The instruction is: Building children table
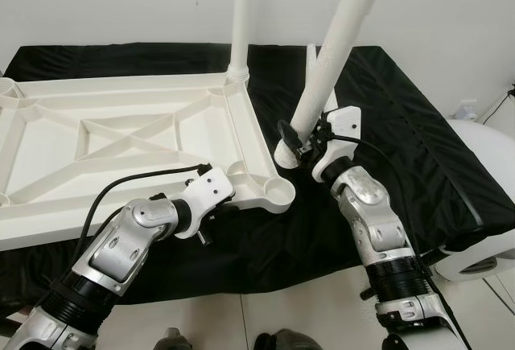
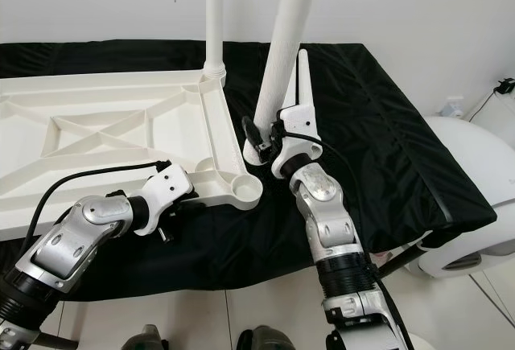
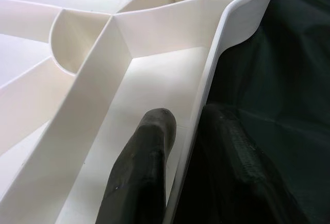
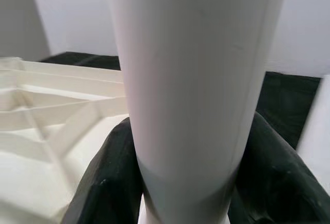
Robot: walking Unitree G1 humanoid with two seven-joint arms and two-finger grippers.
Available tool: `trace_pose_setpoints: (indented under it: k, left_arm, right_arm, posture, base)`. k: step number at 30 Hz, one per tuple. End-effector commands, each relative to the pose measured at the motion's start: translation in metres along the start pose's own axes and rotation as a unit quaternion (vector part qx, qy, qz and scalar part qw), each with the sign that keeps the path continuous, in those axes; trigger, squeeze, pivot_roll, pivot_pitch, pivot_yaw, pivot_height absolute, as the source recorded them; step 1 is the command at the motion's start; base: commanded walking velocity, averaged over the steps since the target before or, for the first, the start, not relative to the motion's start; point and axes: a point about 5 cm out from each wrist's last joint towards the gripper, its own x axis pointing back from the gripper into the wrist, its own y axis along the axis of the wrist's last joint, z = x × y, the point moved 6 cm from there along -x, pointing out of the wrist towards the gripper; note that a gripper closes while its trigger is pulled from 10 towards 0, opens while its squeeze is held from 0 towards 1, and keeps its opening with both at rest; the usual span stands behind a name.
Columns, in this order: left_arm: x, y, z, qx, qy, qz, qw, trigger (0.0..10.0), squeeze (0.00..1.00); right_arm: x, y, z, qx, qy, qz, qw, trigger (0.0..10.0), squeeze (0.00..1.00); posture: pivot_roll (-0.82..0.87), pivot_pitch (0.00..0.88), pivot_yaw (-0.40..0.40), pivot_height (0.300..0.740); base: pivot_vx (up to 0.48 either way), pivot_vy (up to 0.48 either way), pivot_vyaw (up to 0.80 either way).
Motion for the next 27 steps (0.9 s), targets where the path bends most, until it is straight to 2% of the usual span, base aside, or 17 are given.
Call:
trace_pose_setpoints:
  k: [1,4,9,17,20,27]
  left_arm:
    - [0.000,0.001,0.008,-0.004,0.017,0.005,1.000,10.0,0.00]
    - [-0.001,0.001,0.009,-0.004,0.019,0.007,1.000,10.0,0.00]
    - [-0.001,0.002,0.011,-0.005,0.021,0.007,1.000,10.0,0.00]
    - [-0.002,0.002,0.012,-0.006,0.023,0.008,1.000,10.0,0.00]
    - [-0.001,0.003,0.014,-0.008,0.024,0.008,1.000,10.0,0.00]
    - [-0.001,0.005,0.015,-0.010,0.025,0.007,1.000,10.0,0.00]
  right_arm:
    - [0.005,0.004,0.005,-0.014,0.025,-0.001,1.000,10.0,0.00]
    - [0.012,0.007,0.014,-0.032,0.055,-0.002,0.998,10.0,0.00]
    - [0.020,0.006,0.019,-0.036,0.073,0.005,0.997,10.0,0.00]
    - [0.028,0.001,0.017,-0.040,0.075,0.018,0.996,10.0,0.00]
    - [0.035,-0.006,0.014,-0.048,0.069,0.038,0.996,10.0,0.00]
    - [0.039,-0.018,0.009,-0.059,0.057,0.063,0.995,10.0,0.00]
  posture:
    - [0.03,0.023,-0.065,0.740]
    - [0.02,0.025,-0.064,0.740]
    - [0.02,0.030,-0.061,0.740]
    - [0.02,0.030,-0.059,0.740]
    - [0.02,0.030,-0.062,0.740]
    - [0.02,0.030,-0.064,0.740]
  base:
    - [0.000,0.000,0.00]
    - [0.000,0.000,0.00]
    - [0.000,0.000,0.00]
    - [0.000,0.000,0.00]
    - [0.000,0.000,0.00]
    - [0.000,0.000,0.00]
